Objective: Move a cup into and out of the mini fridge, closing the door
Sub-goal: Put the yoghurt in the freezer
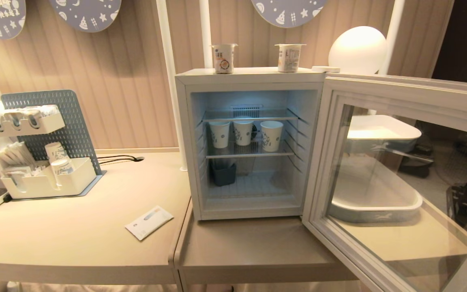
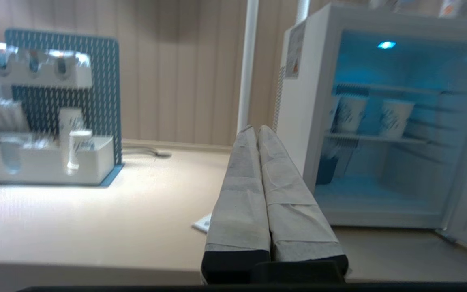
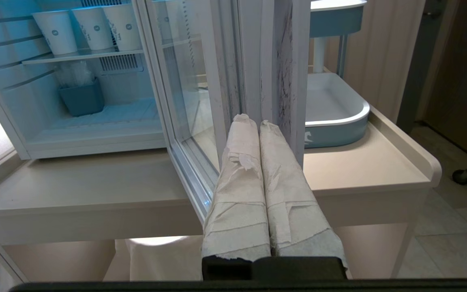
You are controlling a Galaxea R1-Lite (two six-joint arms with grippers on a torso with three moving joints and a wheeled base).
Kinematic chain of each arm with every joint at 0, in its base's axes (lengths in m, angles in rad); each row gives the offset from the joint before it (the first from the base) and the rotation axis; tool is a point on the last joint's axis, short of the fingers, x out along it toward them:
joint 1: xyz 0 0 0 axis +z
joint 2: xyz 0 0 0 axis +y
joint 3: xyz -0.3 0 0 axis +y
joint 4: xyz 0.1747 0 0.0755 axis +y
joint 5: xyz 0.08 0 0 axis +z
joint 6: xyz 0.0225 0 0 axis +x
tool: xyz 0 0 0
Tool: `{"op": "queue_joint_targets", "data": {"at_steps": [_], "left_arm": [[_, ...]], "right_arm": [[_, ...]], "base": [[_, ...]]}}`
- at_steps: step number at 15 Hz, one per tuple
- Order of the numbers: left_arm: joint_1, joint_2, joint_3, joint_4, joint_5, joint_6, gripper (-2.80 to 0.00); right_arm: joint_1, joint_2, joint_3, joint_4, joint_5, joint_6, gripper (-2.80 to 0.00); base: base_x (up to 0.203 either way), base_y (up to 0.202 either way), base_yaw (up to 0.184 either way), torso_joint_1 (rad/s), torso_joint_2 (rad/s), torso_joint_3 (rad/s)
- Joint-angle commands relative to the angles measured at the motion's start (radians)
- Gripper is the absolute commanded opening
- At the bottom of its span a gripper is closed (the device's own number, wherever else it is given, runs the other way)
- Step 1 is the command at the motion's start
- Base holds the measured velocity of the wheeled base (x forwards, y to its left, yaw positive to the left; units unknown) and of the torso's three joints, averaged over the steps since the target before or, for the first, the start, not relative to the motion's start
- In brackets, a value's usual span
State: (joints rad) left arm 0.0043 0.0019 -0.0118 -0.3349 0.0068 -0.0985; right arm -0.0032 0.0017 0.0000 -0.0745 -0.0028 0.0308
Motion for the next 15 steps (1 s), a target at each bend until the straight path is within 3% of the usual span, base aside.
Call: {"op": "queue_joint_targets", "data": {"at_steps": [1,7,15], "left_arm": [[0.000,0.000,0.052,0.022,0.009,0.001,-2.80],[0.000,0.000,0.052,0.024,0.007,0.021,-2.80],[0.000,0.000,0.052,0.024,0.004,0.023,-2.80]], "right_arm": [[0.000,0.001,0.038,-0.001,0.000,0.000,-2.80],[0.000,0.001,0.038,-0.001,0.000,0.000,-2.80],[0.000,0.001,0.038,-0.001,0.000,0.000,-2.80]], "base": [[0.000,0.000,0.000,0.000,0.00,0.000],[0.000,0.000,0.000,0.000,0.00,0.000],[-0.182,0.000,0.000,0.004,0.01,0.002]]}}
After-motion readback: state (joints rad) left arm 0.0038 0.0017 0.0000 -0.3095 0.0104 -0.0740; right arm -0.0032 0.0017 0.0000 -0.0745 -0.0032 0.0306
